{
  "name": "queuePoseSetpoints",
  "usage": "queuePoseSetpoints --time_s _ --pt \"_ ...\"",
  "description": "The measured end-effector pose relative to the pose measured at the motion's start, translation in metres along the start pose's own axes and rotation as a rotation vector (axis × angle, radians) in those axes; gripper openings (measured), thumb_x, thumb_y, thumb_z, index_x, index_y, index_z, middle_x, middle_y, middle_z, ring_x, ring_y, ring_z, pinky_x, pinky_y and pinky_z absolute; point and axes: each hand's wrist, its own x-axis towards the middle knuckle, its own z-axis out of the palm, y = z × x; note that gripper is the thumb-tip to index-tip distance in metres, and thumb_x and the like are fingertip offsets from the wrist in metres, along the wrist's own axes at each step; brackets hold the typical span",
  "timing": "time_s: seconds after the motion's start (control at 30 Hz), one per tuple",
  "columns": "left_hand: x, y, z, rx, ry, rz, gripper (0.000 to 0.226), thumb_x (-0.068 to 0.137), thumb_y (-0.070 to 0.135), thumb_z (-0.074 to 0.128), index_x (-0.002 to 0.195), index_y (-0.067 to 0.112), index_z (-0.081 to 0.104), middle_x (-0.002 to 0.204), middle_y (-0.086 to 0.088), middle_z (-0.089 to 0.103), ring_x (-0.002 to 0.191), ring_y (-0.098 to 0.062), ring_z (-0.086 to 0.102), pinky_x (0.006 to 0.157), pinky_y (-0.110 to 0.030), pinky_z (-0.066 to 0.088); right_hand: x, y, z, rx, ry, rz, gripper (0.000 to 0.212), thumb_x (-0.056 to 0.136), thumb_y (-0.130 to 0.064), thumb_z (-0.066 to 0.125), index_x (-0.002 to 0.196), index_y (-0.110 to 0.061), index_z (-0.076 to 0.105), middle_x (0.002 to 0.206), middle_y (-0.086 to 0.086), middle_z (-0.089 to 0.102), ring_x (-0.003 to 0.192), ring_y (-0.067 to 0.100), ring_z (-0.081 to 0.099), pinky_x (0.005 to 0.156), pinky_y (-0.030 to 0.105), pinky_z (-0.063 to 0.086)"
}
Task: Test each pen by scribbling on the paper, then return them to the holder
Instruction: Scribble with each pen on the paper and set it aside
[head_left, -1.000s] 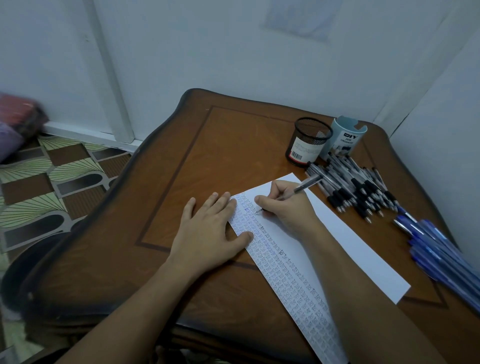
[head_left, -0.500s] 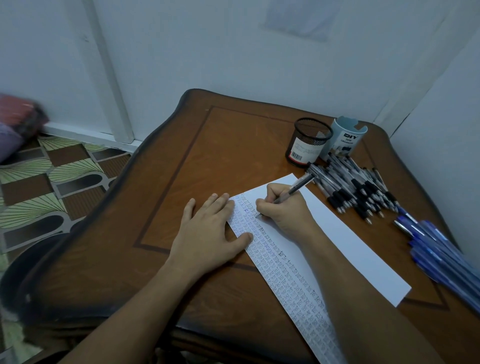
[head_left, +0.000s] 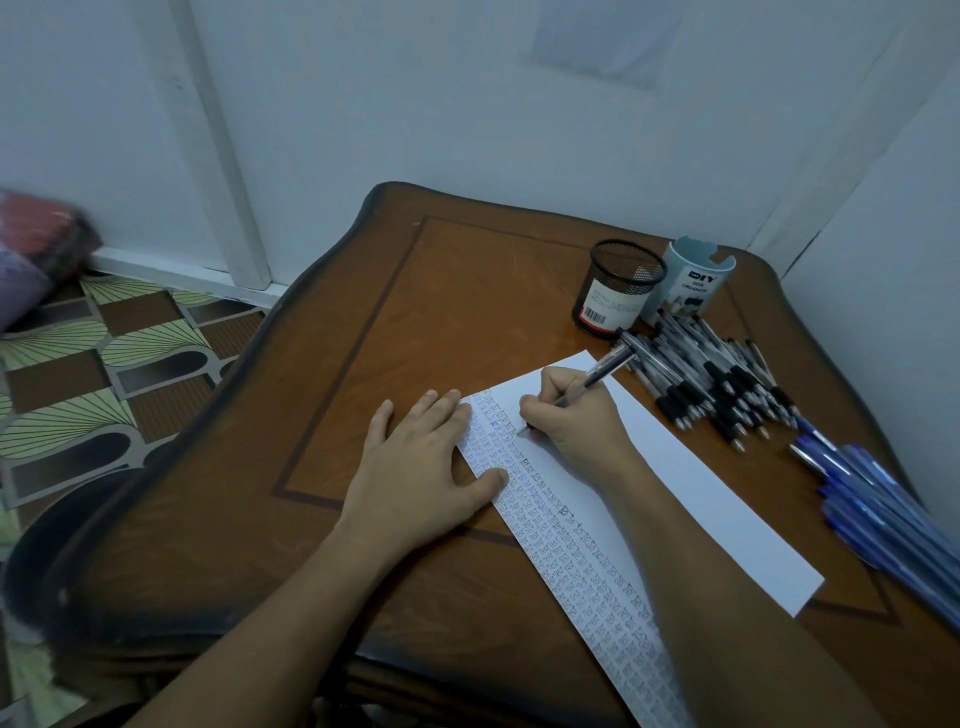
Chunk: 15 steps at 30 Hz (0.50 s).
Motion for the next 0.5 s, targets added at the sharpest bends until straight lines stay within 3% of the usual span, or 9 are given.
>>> queuePoseSetpoints --time_s 0.3,0.4,0.5 --pt "0.0002 -0.0006 0.0000 -0.008 0.003 0.002 0.100 0.067 0.081 0.012 0.152 0.030 0.029 0.162 0.013 0.016 0.149 -0.004 0.006 0.120 -0.042 -0.003 -0.0025 -0.0009 0.0023 -0.059 0.007 -0.013 0.039 0.071 -0.013 0.064 0.055 -0.020 0.029 0.054 0.000 0.028 0.055 0.014 0.037 0.063 0.036 0.034" --pt "0.0002 0.0000 0.0002 -0.008 0.005 0.002 0.100 0.067 0.081 0.013 0.152 0.029 0.029 0.162 0.013 0.016 0.149 -0.004 0.006 0.120 -0.042 -0.003 -0.0021 -0.0007 0.0001 -0.033 -0.002 -0.016 0.040 0.072 -0.007 0.064 0.056 -0.019 0.029 0.055 0.000 0.027 0.050 0.007 0.043 0.059 0.031 0.038" --pt "0.0004 -0.0004 -0.0003 -0.020 0.000 0.001 0.100 0.068 0.081 0.013 0.152 0.029 0.029 0.162 0.012 0.016 0.149 -0.005 0.005 0.120 -0.042 -0.004 -0.0027 -0.0010 0.0000 -0.052 0.007 -0.028 0.042 0.076 -0.004 0.064 0.056 -0.019 0.031 0.055 0.002 0.029 0.050 0.006 0.049 0.062 0.034 0.039"
